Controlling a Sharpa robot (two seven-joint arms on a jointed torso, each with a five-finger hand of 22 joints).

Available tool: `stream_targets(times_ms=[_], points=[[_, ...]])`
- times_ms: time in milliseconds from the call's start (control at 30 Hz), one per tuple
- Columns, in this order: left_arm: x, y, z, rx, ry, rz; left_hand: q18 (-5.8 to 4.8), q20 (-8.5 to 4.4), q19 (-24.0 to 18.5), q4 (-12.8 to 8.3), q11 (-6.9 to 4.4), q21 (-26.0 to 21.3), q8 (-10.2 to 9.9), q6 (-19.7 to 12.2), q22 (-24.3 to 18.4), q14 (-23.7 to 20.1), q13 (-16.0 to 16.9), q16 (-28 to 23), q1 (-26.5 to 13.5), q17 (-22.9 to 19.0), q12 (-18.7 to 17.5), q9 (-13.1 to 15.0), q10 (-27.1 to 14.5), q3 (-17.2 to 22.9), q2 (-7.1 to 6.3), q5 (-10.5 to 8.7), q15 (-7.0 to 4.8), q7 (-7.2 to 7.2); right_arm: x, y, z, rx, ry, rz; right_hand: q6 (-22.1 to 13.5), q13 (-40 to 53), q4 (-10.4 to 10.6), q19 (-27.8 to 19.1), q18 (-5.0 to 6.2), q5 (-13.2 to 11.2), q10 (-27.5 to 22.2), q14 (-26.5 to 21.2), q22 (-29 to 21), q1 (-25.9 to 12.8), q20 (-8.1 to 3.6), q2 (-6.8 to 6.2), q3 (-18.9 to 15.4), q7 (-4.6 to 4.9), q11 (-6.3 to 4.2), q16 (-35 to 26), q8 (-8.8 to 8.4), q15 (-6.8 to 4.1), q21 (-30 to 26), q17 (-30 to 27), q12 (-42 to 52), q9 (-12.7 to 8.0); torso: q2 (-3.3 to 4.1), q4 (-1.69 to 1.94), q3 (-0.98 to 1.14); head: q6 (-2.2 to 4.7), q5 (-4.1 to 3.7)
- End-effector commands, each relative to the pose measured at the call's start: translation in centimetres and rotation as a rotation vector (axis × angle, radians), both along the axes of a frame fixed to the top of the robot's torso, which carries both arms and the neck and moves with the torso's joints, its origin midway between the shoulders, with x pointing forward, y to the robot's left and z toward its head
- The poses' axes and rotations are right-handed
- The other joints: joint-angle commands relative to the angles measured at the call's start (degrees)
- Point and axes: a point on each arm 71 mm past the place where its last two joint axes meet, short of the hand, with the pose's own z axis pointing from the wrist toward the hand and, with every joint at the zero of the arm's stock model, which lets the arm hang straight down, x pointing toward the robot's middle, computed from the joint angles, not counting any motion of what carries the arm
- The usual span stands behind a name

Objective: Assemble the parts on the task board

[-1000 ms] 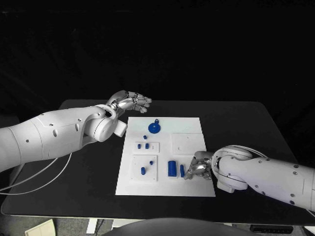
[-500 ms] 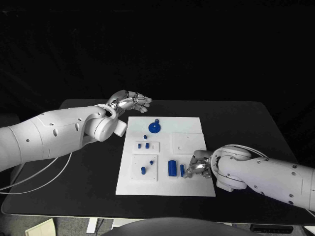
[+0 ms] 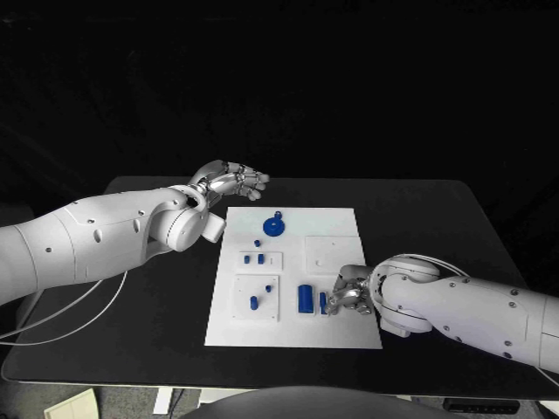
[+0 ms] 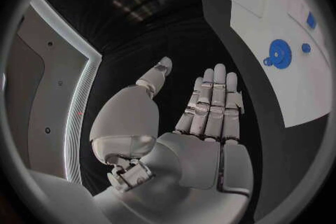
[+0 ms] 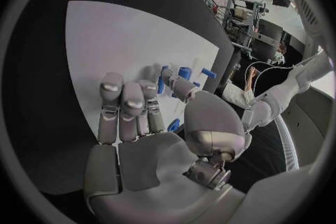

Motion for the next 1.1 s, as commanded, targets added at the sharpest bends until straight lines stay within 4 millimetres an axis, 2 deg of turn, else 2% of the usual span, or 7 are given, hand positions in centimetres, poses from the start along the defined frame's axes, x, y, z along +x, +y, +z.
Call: stream_targets(times_ms=[33,233,500,567,800,933,1100], points=[[0.0,-0.3,0.1,-0.008,-0.004,-0.014,0.68,0.01,0.5,0.26,0.12,-0.18,0.18,-0.3,0.06,0.35,0.09,-0.27,-0.22,0.11,-0.3,-0.06,0.11,0.1,0.12,0.1,0.1,1.49,-0.2,-0.2,-0.3,-0.022,0.007,0.012,0.37,0.03,-0.97,-0.23,1.73,0.2,0.25,0.1,0.08,0.44,0.03,0.41,0.21,0.03,-0.32,-0.1,-0.3,-0.18,0.29,0.09,-0.19,-0.2,-0.01,-0.01,0.02,0.0,-0.07],[0.0,-0.2,0.1,-0.007,-0.005,-0.013,0.67,0.01,0.5,0.26,0.12,-0.2,0.18,-0.3,0.08,0.35,0.09,-0.28,-0.21,0.12,-0.31,-0.06,0.11,0.1,0.11,0.1,0.1,1.49,0.0,-0.6,-0.1,0.014,-0.016,-0.011,0.38,-0.01,-1.19,-0.24,1.73,0.3,0.25,0.1,0.07,-0.21,0.21,-0.28,-0.05,0.09,-0.26,-0.16,-0.34,-0.11,0.29,0.04,-0.23,-0.29,-0.03,-0.02,0.03,0.14,-0.03],[0.2,0.0,0.1,-0.009,-0.007,-0.005,0.67,0.02,0.5,0.27,0.13,-0.22,0.19,-0.3,0.09,0.35,0.09,-0.3,-0.24,0.14,-0.31,-0.07,0.11,0.08,0.1,0.1,0.1,1.49,0.8,-2.1,1.0,0.155,-0.036,-0.066,-2.13,-0.15,1.55,-0.37,1.73,0.0,-0.36,-0.03,-0.47,-3.01,0.24,-7.64,-1.52,0.69,0.27,-0.94,-1.67,0.15,-0.42,-0.45,-0.61,-0.88,-0.09,-0.13,0.05,1.01,-0.01],[0.3,0.2,0.1,-0.016,-0.004,0.002,0.66,0.02,0.51,0.29,0.12,-0.23,0.2,-0.29,0.1,0.35,0.1,-0.31,-0.27,0.15,-0.31,-0.06,0.13,0.06,0.11,0.1,0.11,1.49,1.2,-2.4,1.7,0.192,-0.049,-0.068,-2.94,-0.13,2.37,-0.61,1.73,0.16,-0.69,-0.17,-0.61,-3.29,0.22,-8.48,-1.96,1.08,0.59,-1.21,-1.99,0.5,-0.7,-0.59,-0.69,-0.93,-0.11,-0.14,0.05,1.4,-0.07],[1.0,0.8,-0.1,-0.039,-0.002,0.025,0.62,0.11,0.41,0.25,-0.24,-0.51,1.1,1.16,0.34,-0.02,0.31,-0.79,-0.26,0.27,0.08,0.21,0.97,0.01,0.73,0.11,0.25,0.92,4.3,-3.8,4.6,0.414,-0.121,-0.115,-4.28,0.07,2.03,-1.48,1.73,2.34,-1.48,-0.63,-0.69,-3.1,0.05,-7.79,-4.86,1.44,0.98,-1.61,-2.25,0.81,-1.19,-0.63,-0.55,-0.69,-0.36,-0.25,0.01,3.93,-0.36],[1.7,1.1,-0.1,-0.065,-0.005,0.052,0.67,0.24,0.39,0.01,-0.79,-0.65,1.62,2.17,0.64,-0.36,0.55,-1.41,-0.12,0.25,0.55,0.31,2.0,-0.04,1.45,0.13,0.4,0.39,7.0,-4.9,6.2,0.579,-0.174,-0.172,-4.99,-0.23,-0.39,-3.59,1.68,4.0,-2.95,-2.38,-1.06,-1.35,0.32,-4.4,-6.52,1.71,1.29,-3.41,-2.31,1.24,-2.65,-1.4,-1.34,-0.46,-0.72,-0.48,-0.18,6.58,-0.71],[2.4,1.8,0.0,-0.091,-0.018,0.079,0.62,0.4,0.04,-0.61,-1.47,-0.96,1.93,2.89,0.96,-1.3,0.59,-2.67,0.18,-0.01,0.59,0.28,2.38,-0.14,2.09,0.12,0.51,-0.31,10.4,-6.6,7.9,0.736,-0.255,-0.307,-6.31,-2.56,-2.75,-7.68,1.69,5.2,-6.3,-6.03,-2.42,0.96,1.45,-2.51,-6.71,2.45,2.02,-7.63,-2.6,1.84,-6.36,-3.67,-4.93,-0.18,-1.63,-0.78,-0.33,9.28,-0.82]])
